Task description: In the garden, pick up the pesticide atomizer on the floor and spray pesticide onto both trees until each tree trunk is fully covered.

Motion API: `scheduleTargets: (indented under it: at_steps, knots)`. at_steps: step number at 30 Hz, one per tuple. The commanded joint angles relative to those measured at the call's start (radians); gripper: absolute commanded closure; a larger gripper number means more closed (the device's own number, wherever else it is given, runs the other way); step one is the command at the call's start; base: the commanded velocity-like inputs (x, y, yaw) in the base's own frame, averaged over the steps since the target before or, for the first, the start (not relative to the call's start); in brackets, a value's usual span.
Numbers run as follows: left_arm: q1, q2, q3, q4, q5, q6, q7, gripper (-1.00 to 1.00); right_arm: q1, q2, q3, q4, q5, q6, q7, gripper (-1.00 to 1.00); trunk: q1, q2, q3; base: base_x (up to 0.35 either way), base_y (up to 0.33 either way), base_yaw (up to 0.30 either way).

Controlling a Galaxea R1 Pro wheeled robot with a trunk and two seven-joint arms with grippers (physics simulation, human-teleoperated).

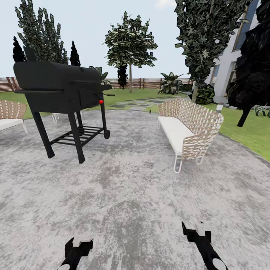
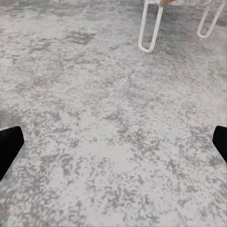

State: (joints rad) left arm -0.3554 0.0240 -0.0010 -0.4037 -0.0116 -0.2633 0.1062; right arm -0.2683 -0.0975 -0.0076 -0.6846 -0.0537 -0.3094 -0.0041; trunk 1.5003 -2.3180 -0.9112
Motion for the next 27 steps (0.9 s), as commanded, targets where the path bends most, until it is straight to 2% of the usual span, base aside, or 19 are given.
scheduleTargets:
  at_steps: [1, 7, 11, 16, 24, 27]
  knots:
    - [-0.001, 0.0, 0.0, -0.001, 0.0, 0.0, 0.0, -1.0, -0.003, 0.0, 0.0, 0.0, 0.0, 0.0, 0.001, -1.0, 0.0, 0.0, 0.0, 0.163, 0.08, 0.0]
    - [0.001, 0.004, -0.003, -0.038, -0.002, 0.0, -0.006, -1.0, -0.012, 0.0, 0.003, 0.02, 0.002, -0.003, 0.008, -1.0, 0.0, 0.0, 0.0, 0.042, 0.021, 0.0]
    - [0.0, 0.005, -0.002, -0.055, -0.002, 0.002, -0.009, -1.0, -0.012, 0.001, 0.004, 0.068, 0.002, -0.003, 0.009, -1.0, 0.0, 0.0, 0.0, 0.111, 0.046, 0.0]
    - [0.0, 0.005, 0.001, -0.06, -0.002, 0.006, -0.006, -1.0, -0.012, 0.002, 0.009, 0.118, 0.003, -0.005, 0.009, -1.0, 0.0, 0.0, 0.0, 0.273, 0.118, 0.0]
    - [0.001, 0.004, -0.002, -0.076, -0.003, 0.01, -0.003, -1.0, -0.012, 0.003, 0.009, 0.126, 0.002, -0.005, 0.009, -1.0, 0.0, 0.0, 0.0, 0.306, 0.157, 0.0]
    - [0.001, 0.002, -0.003, -0.076, -0.004, 0.01, -0.004, -1.0, -0.012, 0.01, 0.009, 0.127, 0.003, -0.005, 0.009, -1.0, 0.0, 0.0, 0.0, 0.309, 0.166, 0.0]
